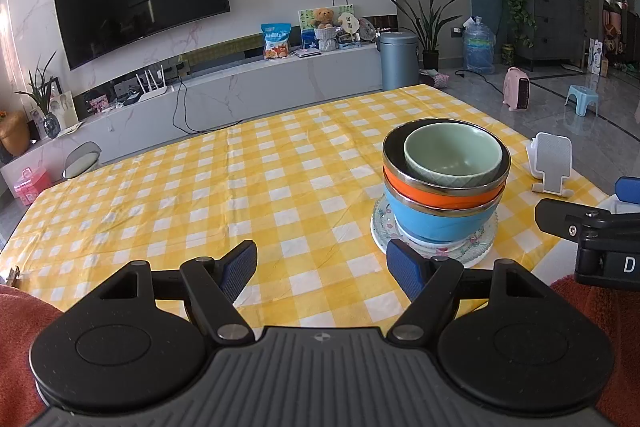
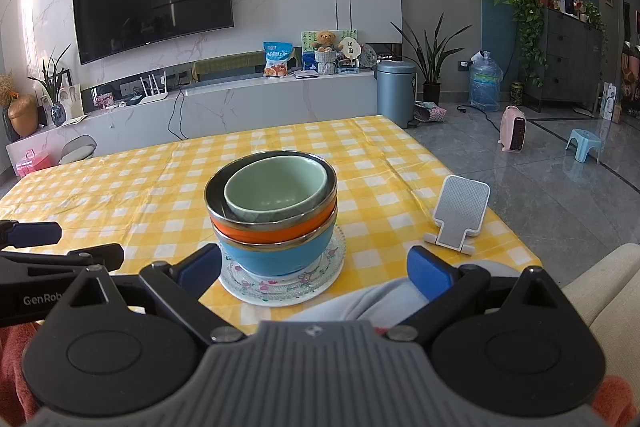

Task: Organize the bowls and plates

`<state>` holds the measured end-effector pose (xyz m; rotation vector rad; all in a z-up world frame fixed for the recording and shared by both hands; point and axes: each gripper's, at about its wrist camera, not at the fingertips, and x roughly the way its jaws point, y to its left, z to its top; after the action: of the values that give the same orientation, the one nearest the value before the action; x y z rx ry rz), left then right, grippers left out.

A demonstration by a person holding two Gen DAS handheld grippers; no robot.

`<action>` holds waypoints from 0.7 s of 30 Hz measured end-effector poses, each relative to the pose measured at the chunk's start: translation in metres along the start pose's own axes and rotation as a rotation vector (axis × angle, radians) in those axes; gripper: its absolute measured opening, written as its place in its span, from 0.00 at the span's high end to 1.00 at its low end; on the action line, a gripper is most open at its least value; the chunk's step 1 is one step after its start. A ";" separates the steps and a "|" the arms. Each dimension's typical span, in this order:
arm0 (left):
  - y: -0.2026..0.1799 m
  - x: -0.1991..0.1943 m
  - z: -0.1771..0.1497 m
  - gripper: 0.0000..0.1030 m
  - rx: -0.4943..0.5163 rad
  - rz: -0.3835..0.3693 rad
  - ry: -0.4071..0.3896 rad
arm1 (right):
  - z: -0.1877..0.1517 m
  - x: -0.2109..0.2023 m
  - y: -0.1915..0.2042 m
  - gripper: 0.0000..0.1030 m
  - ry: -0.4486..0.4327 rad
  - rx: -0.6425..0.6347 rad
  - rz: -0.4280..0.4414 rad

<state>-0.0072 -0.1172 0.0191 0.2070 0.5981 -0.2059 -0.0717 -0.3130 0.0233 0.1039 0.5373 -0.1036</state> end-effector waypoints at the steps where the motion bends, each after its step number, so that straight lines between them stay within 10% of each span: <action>1: 0.000 0.000 0.000 0.16 0.000 0.000 0.000 | 0.000 0.000 0.000 0.06 0.000 0.000 0.000; 21: 0.000 -0.001 0.000 0.16 0.004 0.001 0.003 | 0.000 0.000 0.000 0.06 0.000 -0.001 0.000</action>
<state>-0.0078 -0.1168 0.0198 0.2111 0.6002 -0.2055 -0.0716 -0.3128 0.0238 0.1028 0.5374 -0.1036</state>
